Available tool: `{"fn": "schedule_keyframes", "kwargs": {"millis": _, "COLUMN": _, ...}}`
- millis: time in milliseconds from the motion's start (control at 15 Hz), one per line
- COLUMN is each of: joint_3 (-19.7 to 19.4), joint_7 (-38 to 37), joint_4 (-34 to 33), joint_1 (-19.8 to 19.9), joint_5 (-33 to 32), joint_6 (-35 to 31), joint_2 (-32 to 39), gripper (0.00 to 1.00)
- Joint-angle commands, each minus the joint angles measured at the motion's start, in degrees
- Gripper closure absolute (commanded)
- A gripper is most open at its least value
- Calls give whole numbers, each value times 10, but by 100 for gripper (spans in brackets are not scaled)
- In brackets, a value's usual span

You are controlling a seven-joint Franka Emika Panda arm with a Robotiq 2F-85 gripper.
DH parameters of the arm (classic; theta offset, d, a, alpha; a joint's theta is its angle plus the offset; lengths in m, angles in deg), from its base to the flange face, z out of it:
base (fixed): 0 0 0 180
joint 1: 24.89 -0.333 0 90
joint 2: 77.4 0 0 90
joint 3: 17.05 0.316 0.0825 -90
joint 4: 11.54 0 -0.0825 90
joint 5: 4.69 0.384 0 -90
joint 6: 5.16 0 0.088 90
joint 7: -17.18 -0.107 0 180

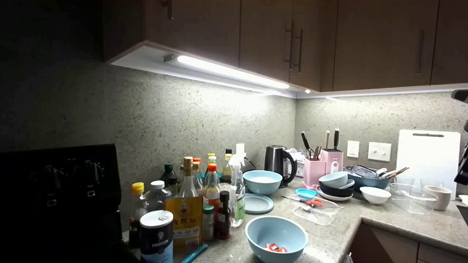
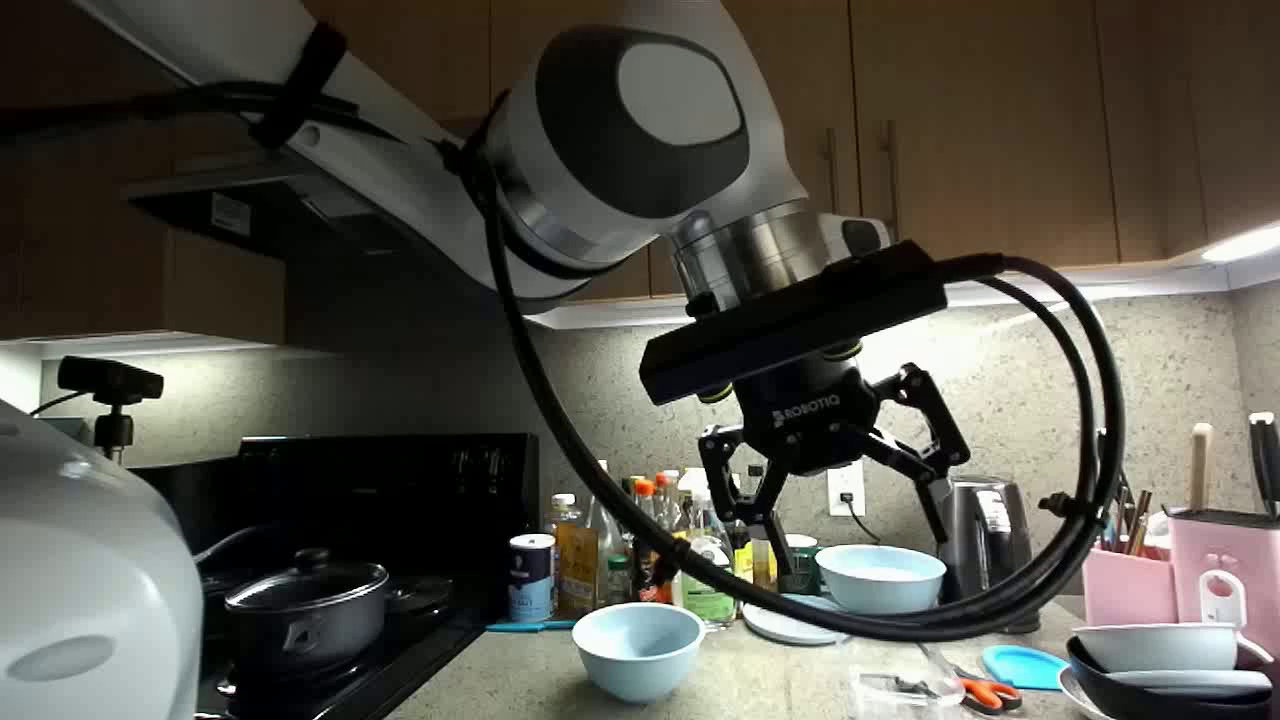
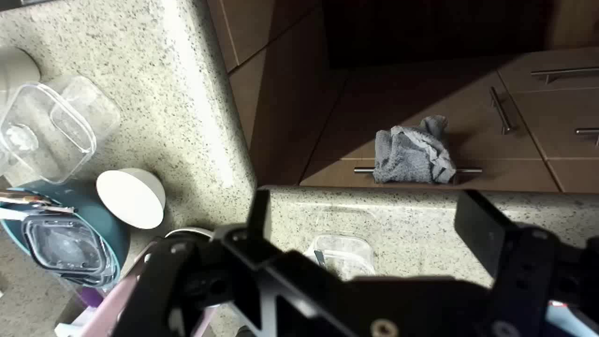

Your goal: Remove the silver spoon from the lunchbox and put it in the blue bowl

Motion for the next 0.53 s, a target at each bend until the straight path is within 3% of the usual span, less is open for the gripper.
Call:
{"fn": "schedule_keyframes", "kwargs": {"millis": 0, "joint_3": 6, "joint_7": 5, "joint_4": 4, "joint_1": 5, "joint_5": 7, "joint_6": 2, "joint_2": 2, "gripper": 0}}
{"fn": "schedule_keyframes", "kwargs": {"millis": 200, "joint_3": 21, "joint_7": 24, "joint_4": -13, "joint_1": -13, "joint_5": 2, "joint_6": 23, "joint_2": 17, "gripper": 0}}
{"fn": "schedule_keyframes", "kwargs": {"millis": 467, "joint_3": 46, "joint_7": 80, "joint_4": -73, "joint_1": -82, "joint_5": 18, "joint_6": 83, "joint_2": 49, "gripper": 0}}
